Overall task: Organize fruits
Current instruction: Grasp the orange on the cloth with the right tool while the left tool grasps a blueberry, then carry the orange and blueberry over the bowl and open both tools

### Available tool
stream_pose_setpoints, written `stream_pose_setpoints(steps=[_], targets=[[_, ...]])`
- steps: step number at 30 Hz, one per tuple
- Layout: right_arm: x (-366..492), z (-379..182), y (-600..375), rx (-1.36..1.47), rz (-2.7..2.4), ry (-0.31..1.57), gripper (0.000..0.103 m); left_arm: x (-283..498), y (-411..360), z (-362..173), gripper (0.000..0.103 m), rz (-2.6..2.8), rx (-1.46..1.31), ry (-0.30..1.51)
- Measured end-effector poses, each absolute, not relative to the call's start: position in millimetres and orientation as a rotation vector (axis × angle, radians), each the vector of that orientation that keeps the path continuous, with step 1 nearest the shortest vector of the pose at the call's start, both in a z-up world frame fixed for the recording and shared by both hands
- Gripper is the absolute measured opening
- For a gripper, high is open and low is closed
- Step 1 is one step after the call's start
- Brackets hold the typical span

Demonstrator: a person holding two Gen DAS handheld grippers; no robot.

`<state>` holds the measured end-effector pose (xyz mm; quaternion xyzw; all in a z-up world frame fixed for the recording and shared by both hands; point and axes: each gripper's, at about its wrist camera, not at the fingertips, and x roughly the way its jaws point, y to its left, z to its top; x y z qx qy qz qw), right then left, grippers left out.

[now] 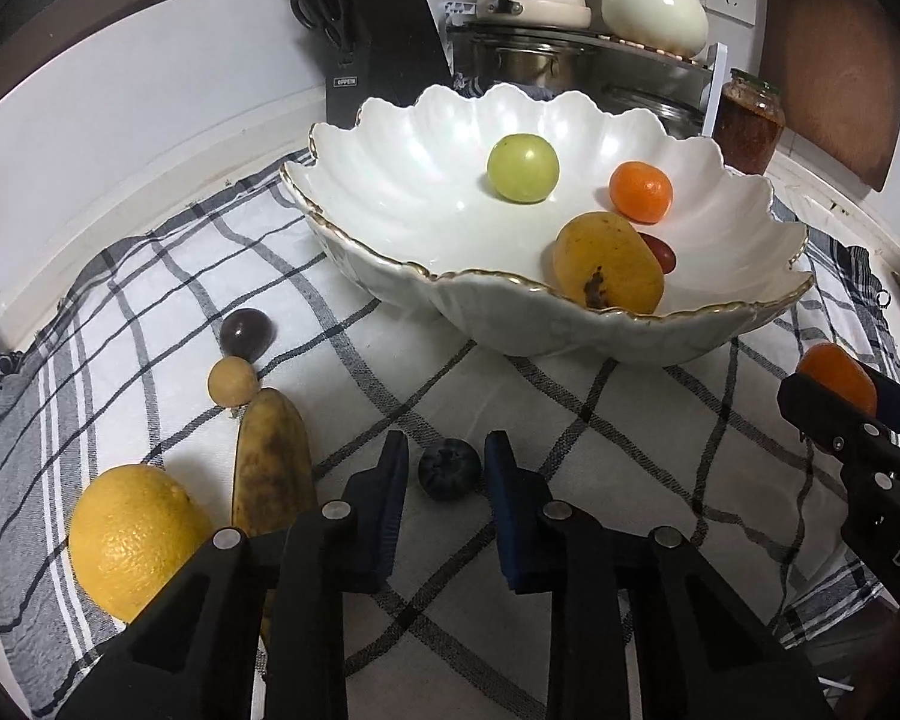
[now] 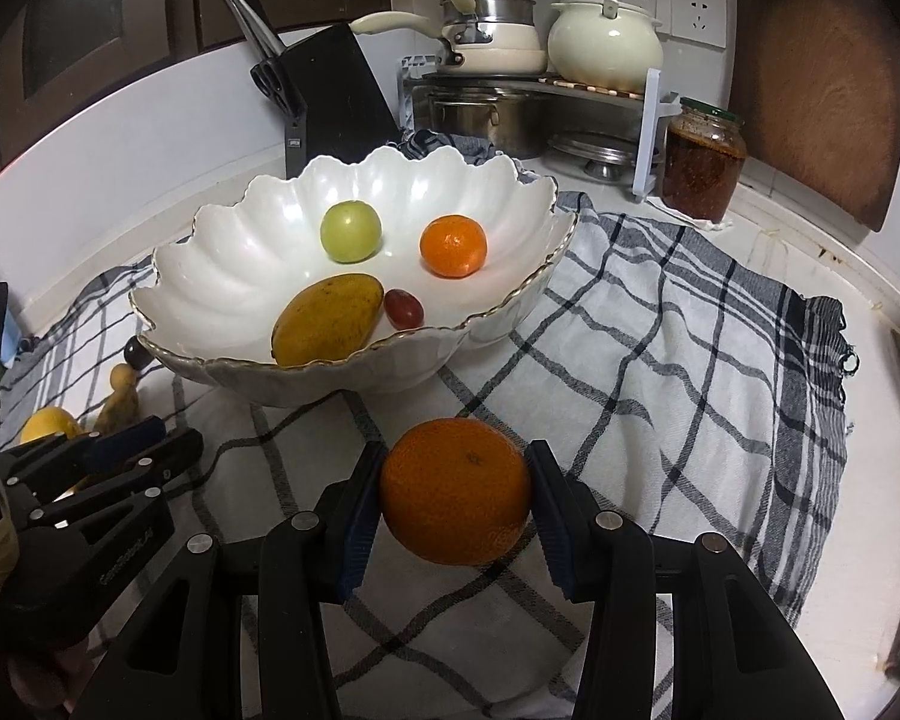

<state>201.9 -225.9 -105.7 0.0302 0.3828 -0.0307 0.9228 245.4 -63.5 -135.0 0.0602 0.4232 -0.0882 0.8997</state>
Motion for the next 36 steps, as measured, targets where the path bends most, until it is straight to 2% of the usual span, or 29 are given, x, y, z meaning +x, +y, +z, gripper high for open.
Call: stream_pose_setpoints(steps=[16,27,36], targets=[[198.3,-98.3,-225.8,0.061,-0.063,0.770,0.048,236.6,-59.8,-123.8,0.021,-0.182,0.121,0.853],[187.5,-61.6,-223.1,0.051,-0.067,0.696,0.048,222.9,-54.2,-79.6,0.021,-0.189,0.108,0.776],[202.8,-32.6,-230.0,0.045,-0.068,0.649,0.048,242.4,-61.0,-44.0,0.021,-0.206,0.094,0.719]])
